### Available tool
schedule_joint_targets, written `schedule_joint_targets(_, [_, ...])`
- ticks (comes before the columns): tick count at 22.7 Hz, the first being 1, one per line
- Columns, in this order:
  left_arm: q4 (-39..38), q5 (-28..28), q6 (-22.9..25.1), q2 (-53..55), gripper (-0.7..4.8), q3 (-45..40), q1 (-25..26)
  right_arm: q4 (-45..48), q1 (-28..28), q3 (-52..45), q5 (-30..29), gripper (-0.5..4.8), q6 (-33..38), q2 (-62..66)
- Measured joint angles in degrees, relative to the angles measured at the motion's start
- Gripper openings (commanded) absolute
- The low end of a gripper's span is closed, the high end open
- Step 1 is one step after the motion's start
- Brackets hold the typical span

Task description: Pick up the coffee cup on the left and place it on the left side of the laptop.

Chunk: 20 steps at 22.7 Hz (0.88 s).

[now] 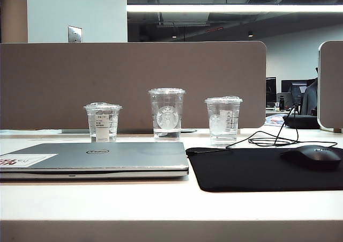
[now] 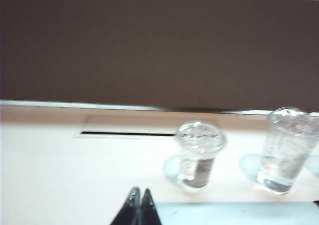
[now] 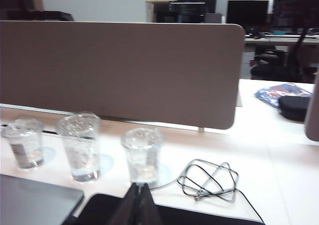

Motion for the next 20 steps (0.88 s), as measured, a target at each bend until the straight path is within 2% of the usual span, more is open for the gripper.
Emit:
schedule_joint_targets(5, [1.8,-6.0,0.0,8.2,-0.06,3.6,-8.0,0.2,4.8,1.4,0.2,-0.03,0.0,3.2])
schedule_joint_targets(9, [6.6,-6.6,0.0,16.5,-0.05,4.3,-12.1,0.0,11.1,1.6,3.0,-0.03,0.0,4.1])
schedule_joint_targets(12, [12.9,-6.4,0.0,23.9,-0.05,4.3,-12.1,-0.3,16.0,1.6,6.4,-0.03,0.0,5.2])
schedule_joint_targets(16, [16.6,-4.6,0.0,30.8,-0.05,4.4,-12.1,-0.7,20.3,1.6,6.5,-0.03,0.0,5.8])
schedule_joint_targets(20, [18.4,-3.5,0.0,40.1,-0.05,8.4,-12.1,-6.5,24.0,1.7,6.6,-0.03,0.0,7.1])
